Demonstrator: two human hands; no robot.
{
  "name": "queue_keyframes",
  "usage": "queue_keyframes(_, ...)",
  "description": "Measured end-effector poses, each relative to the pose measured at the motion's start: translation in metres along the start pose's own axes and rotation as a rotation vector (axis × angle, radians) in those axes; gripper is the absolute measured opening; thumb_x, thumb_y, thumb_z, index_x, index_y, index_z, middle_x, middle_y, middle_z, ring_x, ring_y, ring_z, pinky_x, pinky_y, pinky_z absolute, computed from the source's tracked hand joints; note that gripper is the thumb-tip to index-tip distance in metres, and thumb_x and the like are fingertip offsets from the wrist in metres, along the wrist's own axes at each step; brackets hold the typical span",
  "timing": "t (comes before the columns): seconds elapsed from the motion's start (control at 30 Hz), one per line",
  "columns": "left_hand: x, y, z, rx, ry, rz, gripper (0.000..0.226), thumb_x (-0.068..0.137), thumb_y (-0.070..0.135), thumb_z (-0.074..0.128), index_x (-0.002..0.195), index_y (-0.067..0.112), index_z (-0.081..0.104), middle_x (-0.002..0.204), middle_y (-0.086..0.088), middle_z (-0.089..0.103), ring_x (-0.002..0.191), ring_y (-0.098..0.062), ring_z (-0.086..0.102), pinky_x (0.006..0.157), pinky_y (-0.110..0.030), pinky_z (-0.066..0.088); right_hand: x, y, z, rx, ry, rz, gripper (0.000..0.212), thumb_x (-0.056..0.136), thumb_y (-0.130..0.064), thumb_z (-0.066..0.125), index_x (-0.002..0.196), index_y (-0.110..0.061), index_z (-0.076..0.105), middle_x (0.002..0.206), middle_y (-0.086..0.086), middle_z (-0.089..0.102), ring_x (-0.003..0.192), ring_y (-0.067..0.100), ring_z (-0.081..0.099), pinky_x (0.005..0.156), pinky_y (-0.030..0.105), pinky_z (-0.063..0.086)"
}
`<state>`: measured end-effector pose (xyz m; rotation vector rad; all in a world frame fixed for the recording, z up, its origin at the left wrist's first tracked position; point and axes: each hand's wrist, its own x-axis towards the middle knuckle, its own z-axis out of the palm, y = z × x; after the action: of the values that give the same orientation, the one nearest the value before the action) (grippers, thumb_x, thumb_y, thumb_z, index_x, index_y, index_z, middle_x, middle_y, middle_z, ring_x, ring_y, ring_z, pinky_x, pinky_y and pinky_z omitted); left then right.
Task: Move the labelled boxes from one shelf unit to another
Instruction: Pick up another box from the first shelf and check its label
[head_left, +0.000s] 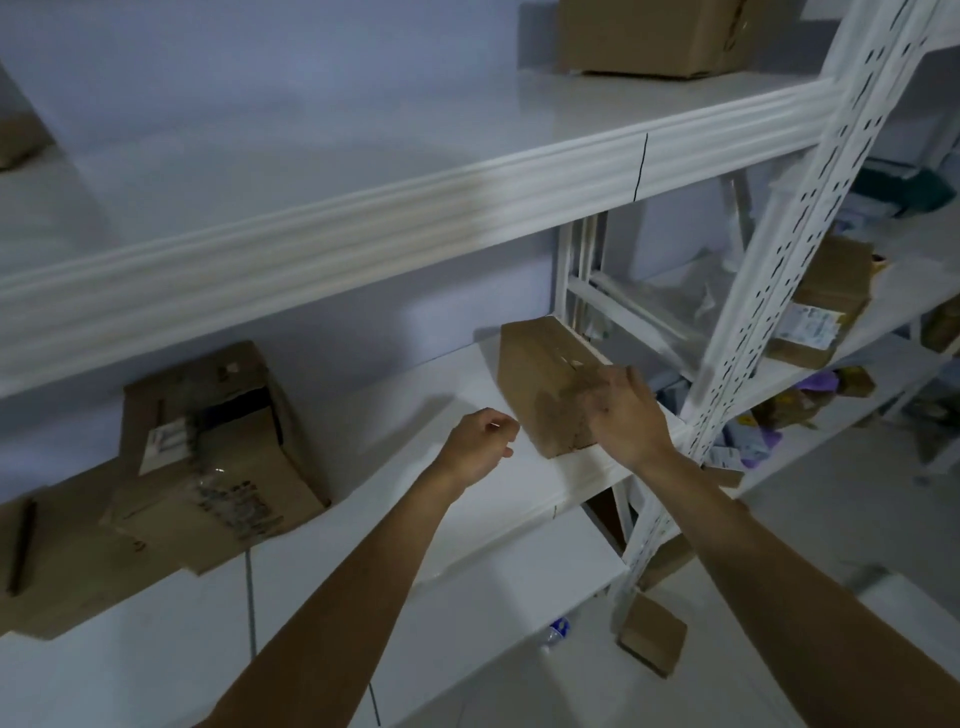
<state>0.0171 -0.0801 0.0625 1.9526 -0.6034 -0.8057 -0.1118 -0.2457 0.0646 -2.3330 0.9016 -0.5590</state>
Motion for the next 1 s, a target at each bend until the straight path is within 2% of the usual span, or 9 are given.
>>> queue_keyframes(0.07,0.005,0.008,0.011,-0.039,0.019,-0.042,0.022,0.102,0.030,0.055,0.115,0.015,0.065,0.122,-0.008,0.070,0.101,-0.022,0.070,0.099,-0.042,0.055,0.014,0.008,-0.005,0.015,0.000,0.022,0.042,0.100,-0.018,0.056,0.138,0.001,0.050,0.133,0.023,0.052,0.119,0.041,0.055,0.093,0.041,0.047)
queue_keyframes(0.17,0.008,0.019,0.029,-0.160,0.047,-0.109,0.022,0.102,0.030,0.059,0.117,0.014,0.062,0.120,-0.009,0.067,0.104,-0.025,0.068,0.095,-0.038,0.054,0.034,0.019,-0.010,0.050,-0.044,0.056,0.054,0.102,-0.024,0.055,0.148,0.000,0.040,0.143,0.023,0.047,0.128,0.041,0.052,0.100,0.043,0.045)
queue_keyframes(0.37,0.010,0.040,0.061,-0.297,0.189,-0.193,0.018,0.103,0.026,0.058,0.115,0.013,0.062,0.114,-0.009,0.064,0.106,-0.027,0.064,0.097,-0.041,0.053,0.064,0.035,-0.015,0.076,-0.379,0.107,0.077,0.103,-0.041,0.051,0.161,-0.002,0.018,0.163,0.020,0.031,0.145,0.038,0.040,0.117,0.043,0.035)
queue_keyframes(0.47,0.011,0.042,0.076,-0.303,0.220,-0.191,0.028,0.104,0.030,0.055,0.126,0.014,0.063,0.119,-0.007,0.066,0.112,-0.026,0.064,0.107,-0.045,0.050,0.067,0.043,-0.012,0.096,-0.462,0.096,0.082,0.096,-0.055,0.057,0.155,-0.005,0.029,0.152,0.018,0.046,0.133,0.036,0.052,0.109,0.043,0.046)
queue_keyframes(0.53,0.009,0.043,0.083,-0.311,0.245,-0.188,0.027,0.106,0.032,0.053,0.125,0.017,0.062,0.120,-0.004,0.066,0.114,-0.025,0.064,0.109,-0.045,0.049,0.067,0.049,-0.007,0.127,-0.486,0.091,0.084,0.093,-0.061,0.058,0.152,-0.006,0.034,0.146,0.016,0.053,0.127,0.034,0.057,0.105,0.042,0.048)
queue_keyframes(0.63,0.006,0.044,0.089,-0.324,0.296,-0.193,0.023,0.106,0.035,0.051,0.121,0.021,0.061,0.119,-0.001,0.065,0.121,-0.025,0.063,0.110,-0.044,0.049,0.067,0.050,-0.004,0.179,-0.536,0.081,0.083,0.098,-0.059,0.052,0.156,-0.005,0.029,0.151,0.016,0.050,0.133,0.034,0.053,0.107,0.038,0.045)
queue_keyframes(0.77,0.000,0.042,0.095,-0.349,0.350,-0.208,0.023,0.106,0.033,0.051,0.122,0.020,0.061,0.118,-0.003,0.066,0.116,-0.024,0.062,0.108,-0.042,0.049,0.067,0.050,-0.001,0.217,-0.540,0.070,0.071,0.104,-0.053,0.043,0.154,-0.004,0.032,0.150,0.017,0.051,0.133,0.034,0.053,0.102,0.037,0.043)
queue_keyframes(0.9,-0.005,0.034,0.091,-0.377,0.425,-0.224,0.037,0.105,0.033,0.052,0.134,0.013,0.064,0.124,-0.006,0.069,0.122,-0.026,0.064,0.104,-0.040,0.051,0.060,0.047,0.002,0.237,-0.558,0.036,0.067,0.105,-0.051,0.041,0.152,-0.005,0.034,0.147,0.016,0.054,0.130,0.034,0.055,0.102,0.039,0.044)
queue_keyframes(1.0,-0.013,0.030,0.083,-0.382,0.488,-0.260,0.041,0.108,0.037,0.046,0.135,0.012,0.063,0.127,-0.009,0.069,0.122,-0.027,0.064,0.105,-0.042,0.050,0.052,0.043,0.006,0.246,-0.565,0.026,0.064,0.105,-0.050,0.040,0.152,-0.006,0.036,0.148,0.016,0.054,0.131,0.034,0.054,0.102,0.038,0.043)
